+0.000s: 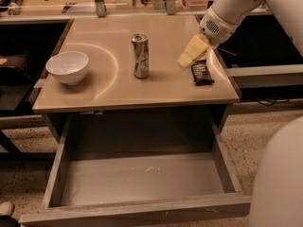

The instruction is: Place rxbar chocolate into top drawer

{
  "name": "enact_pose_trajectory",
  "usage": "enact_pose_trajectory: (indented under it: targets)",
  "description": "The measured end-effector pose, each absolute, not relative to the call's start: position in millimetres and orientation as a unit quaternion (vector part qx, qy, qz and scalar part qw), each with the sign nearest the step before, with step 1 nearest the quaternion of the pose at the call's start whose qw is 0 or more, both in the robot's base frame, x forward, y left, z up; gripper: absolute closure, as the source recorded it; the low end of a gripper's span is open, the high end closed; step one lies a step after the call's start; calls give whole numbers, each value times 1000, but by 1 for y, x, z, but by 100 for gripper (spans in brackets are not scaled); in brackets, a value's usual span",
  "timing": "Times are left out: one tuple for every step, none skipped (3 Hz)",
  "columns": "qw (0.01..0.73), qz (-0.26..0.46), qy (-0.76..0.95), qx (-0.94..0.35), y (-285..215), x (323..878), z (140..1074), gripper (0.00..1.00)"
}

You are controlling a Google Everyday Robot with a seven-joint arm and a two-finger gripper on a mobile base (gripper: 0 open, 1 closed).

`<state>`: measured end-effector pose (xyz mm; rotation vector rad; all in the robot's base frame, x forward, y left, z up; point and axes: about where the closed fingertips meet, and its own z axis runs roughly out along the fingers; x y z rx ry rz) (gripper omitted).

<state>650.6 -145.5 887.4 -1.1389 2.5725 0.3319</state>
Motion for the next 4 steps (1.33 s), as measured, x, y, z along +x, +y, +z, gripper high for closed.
enact_pose_trajectory:
  targets:
    - [153,106,907,-378,-152,675,871,0]
    - [145,95,915,-365,-160,688,854,0]
    - [142,89,917,-361,-170,688,843,0]
    - [133,90,920,-357,-175,686,830,0]
